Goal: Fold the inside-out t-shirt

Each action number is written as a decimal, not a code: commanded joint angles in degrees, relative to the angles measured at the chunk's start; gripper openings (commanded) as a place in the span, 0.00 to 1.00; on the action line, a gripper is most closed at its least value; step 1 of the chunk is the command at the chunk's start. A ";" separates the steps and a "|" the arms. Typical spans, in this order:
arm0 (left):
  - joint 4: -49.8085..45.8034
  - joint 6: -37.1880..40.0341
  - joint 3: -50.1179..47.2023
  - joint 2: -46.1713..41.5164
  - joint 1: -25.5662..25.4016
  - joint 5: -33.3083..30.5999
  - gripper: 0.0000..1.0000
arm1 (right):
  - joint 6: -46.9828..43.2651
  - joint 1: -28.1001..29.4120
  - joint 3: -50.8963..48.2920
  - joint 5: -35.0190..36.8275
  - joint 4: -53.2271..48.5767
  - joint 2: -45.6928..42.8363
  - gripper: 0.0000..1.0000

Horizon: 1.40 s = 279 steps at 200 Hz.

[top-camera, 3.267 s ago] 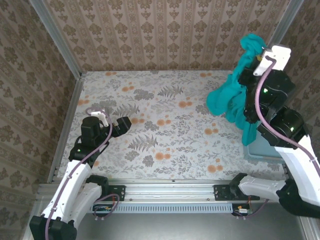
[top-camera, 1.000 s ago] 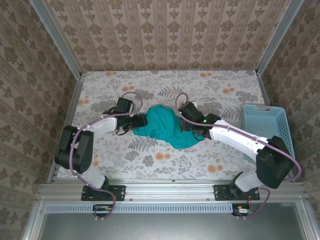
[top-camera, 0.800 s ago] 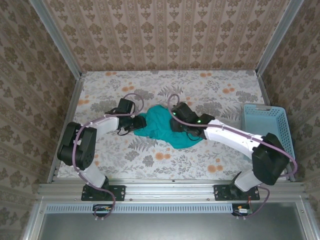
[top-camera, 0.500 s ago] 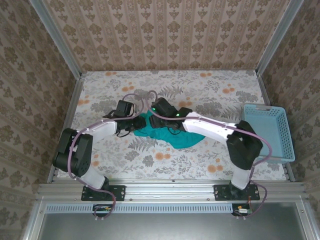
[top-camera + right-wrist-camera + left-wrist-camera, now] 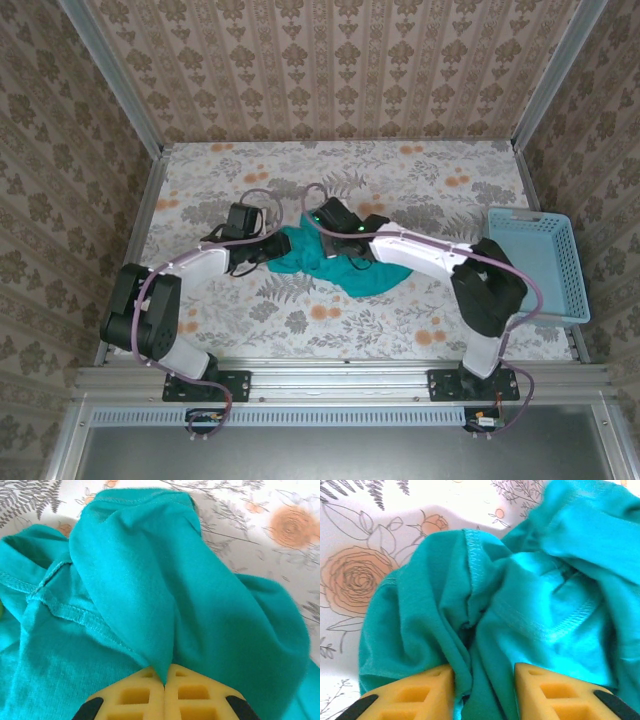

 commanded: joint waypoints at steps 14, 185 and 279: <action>1.51 -0.47 0.42 1.60 0.11 1.54 0.31 | 3.86 -0.69 -6.69 1.99 3.49 -6.84 0.00; -25.09 8.48 27.83 -31.68 -3.97 -20.57 0.00 | 1.31 -6.68 -12.70 -15.30 8.71 -36.80 0.06; -18.82 0.49 -6.30 -34.39 -3.97 -10.97 0.00 | 1.33 -1.40 -27.78 -7.53 5.22 -31.77 0.70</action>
